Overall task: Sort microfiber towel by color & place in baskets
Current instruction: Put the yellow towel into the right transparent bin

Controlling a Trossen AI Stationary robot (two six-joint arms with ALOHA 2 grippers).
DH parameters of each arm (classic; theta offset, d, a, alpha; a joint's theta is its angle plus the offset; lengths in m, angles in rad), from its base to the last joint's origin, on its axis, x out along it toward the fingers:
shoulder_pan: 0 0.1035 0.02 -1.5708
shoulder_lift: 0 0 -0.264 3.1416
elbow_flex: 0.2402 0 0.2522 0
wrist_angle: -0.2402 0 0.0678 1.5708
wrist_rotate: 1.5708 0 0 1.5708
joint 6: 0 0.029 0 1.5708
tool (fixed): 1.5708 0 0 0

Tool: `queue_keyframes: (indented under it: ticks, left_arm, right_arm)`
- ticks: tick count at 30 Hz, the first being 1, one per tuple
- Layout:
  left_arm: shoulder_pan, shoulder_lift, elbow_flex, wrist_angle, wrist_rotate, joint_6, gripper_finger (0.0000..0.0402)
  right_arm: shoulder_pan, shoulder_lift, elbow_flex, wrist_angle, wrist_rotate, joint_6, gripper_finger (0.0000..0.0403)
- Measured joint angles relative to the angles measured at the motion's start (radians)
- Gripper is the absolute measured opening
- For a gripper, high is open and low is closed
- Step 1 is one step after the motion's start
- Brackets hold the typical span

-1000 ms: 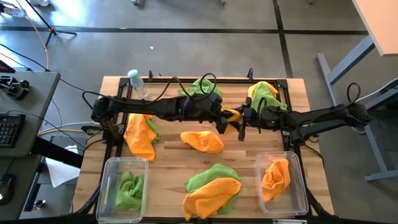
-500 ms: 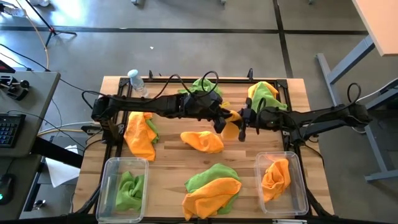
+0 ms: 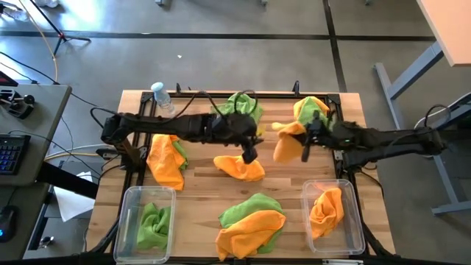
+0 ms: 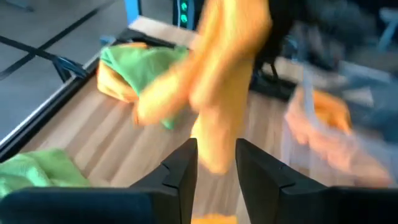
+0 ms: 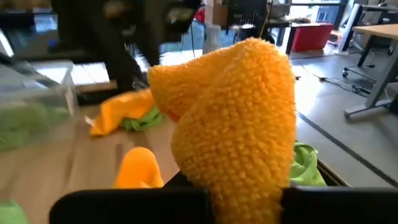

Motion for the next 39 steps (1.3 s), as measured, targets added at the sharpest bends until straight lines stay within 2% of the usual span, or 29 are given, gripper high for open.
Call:
queue_keyframes:
  ticks: [3,8,13,21,27,33,39]
  left_arm:
    - [-0.022,-0.025,-0.076,0.005,-0.02,-0.001,0.0086]
    - [-0.048,-0.115,-0.289,0.17,-0.024,-0.037,0.0078]
    - [-0.08,-0.286,-0.522,0.316,-0.026,-0.085,0.0076]
    - [-0.151,-0.595,-0.787,0.341,-0.068,-0.169,0.0076]
    - [-0.205,-0.757,-0.908,0.341,-0.106,-0.213,0.0076]
    - [-0.239,-0.827,-0.977,0.336,-0.113,-0.243,0.0076]
    - [-0.256,-0.83,-0.988,0.333,-0.112,-0.235,0.0076]
  right_arm:
    - [0.036,-0.064,0.056,-0.11,0.005,0.039,0.0004]
    - [0.129,-0.055,0.232,-0.393,0.078,0.119,0.0002]
    - [0.225,0.052,0.423,-0.657,0.098,0.242,0.0001]
    - [0.428,0.292,0.682,-1.079,0.067,0.611,0.0001]
    - [0.622,0.434,0.772,-1.167,0.06,0.86,0.0]
    - [0.8,0.541,0.78,-1.269,0.004,1.137,0.0]
    - [0.926,0.634,0.757,-1.283,-0.029,1.223,0.0]
